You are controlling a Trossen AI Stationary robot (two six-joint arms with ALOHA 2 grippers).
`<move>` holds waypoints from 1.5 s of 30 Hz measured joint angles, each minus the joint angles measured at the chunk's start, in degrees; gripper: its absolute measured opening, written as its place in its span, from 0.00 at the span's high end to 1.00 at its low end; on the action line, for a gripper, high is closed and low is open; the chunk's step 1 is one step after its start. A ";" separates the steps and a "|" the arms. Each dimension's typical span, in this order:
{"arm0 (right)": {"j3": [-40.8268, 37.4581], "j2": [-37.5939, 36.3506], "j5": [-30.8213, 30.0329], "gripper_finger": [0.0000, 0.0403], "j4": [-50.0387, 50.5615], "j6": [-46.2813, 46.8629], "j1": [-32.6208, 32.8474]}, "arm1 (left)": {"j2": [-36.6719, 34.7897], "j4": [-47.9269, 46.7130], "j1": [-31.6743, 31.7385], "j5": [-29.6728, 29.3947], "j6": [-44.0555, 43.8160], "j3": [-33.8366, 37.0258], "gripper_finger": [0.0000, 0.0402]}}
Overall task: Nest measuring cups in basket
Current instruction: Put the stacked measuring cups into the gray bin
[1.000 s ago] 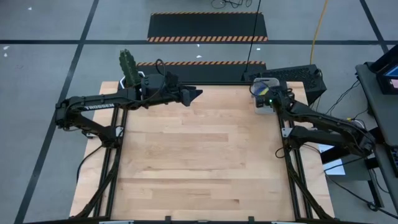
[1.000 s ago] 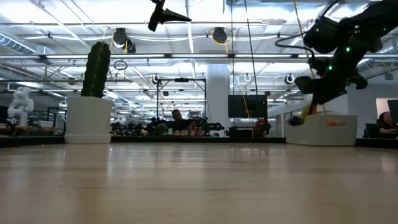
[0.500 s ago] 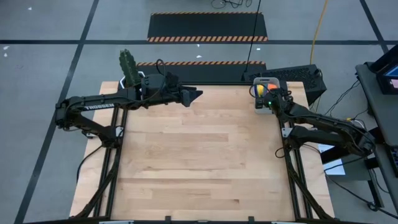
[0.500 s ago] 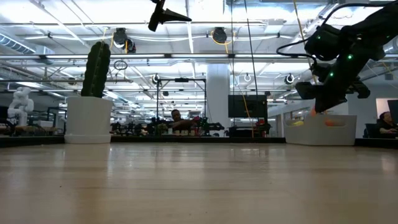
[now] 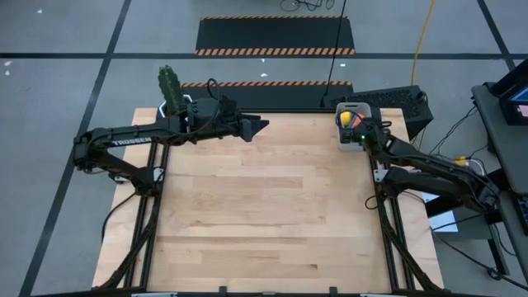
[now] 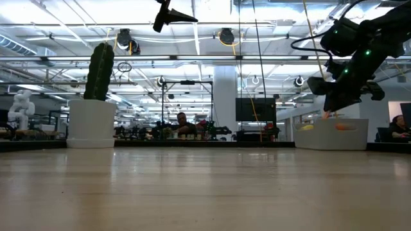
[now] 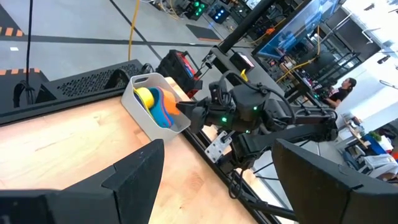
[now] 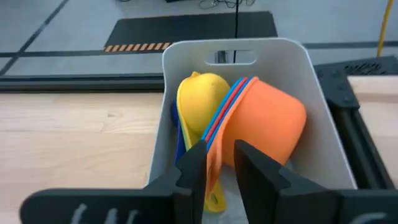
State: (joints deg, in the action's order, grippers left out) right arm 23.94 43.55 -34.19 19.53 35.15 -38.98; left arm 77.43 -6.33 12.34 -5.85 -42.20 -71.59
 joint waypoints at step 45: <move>29.31 11.03 40.88 0.26 23.90 15.73 -13.17 | 0.00 0.09 6.40 7.81 4.51 0.00 0.26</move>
State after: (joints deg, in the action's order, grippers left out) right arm 53.26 54.58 6.69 43.43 50.88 -52.15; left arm 77.43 -6.24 18.74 1.97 -37.69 -71.59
